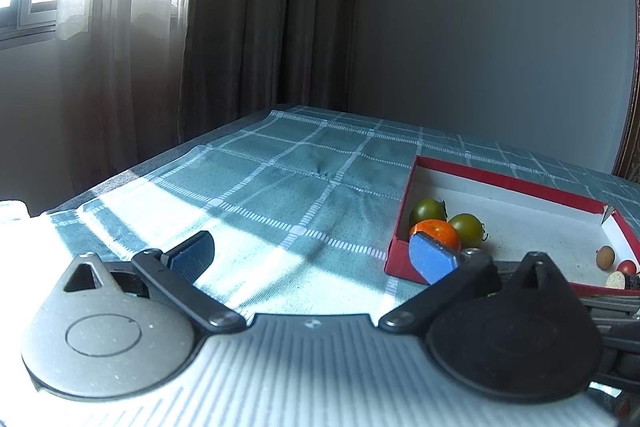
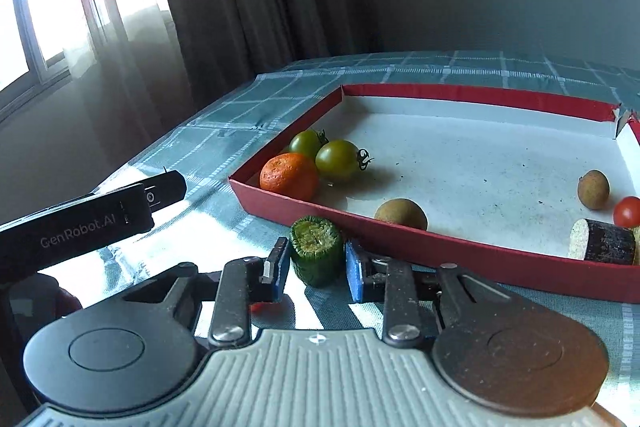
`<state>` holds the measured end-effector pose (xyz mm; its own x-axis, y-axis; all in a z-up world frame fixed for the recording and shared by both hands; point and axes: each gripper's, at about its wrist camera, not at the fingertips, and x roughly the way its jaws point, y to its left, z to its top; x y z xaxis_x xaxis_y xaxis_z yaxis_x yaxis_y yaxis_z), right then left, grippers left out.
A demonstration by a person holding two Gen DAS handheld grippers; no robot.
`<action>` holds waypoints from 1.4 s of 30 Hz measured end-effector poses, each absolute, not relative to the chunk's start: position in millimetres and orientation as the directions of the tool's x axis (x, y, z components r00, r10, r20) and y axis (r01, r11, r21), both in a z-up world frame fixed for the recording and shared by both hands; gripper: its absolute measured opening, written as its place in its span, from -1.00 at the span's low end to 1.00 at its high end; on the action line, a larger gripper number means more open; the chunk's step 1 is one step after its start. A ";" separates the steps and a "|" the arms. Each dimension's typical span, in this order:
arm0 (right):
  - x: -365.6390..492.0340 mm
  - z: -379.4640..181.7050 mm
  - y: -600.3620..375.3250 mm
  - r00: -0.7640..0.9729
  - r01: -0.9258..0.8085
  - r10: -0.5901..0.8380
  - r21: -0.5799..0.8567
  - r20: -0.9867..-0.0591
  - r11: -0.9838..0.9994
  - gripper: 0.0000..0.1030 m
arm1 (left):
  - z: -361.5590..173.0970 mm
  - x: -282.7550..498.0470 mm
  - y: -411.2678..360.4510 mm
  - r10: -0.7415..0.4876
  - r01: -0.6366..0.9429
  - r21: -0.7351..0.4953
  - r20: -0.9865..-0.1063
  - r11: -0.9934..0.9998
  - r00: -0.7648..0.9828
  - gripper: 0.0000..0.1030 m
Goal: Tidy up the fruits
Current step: 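Grasp the green cucumber piece with the right gripper, then lower the cucumber piece into the tray and open the right gripper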
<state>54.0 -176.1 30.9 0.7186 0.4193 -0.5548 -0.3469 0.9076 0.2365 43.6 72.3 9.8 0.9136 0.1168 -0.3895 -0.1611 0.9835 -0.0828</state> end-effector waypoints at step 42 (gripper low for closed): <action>103.3 37.1 -344.6 0.799 -0.130 0.164 0.100 -0.579 0.986 -0.48 | 7.5 46.3 65.6 0.110 -0.142 -0.051 -0.405 0.988 0.908 1.00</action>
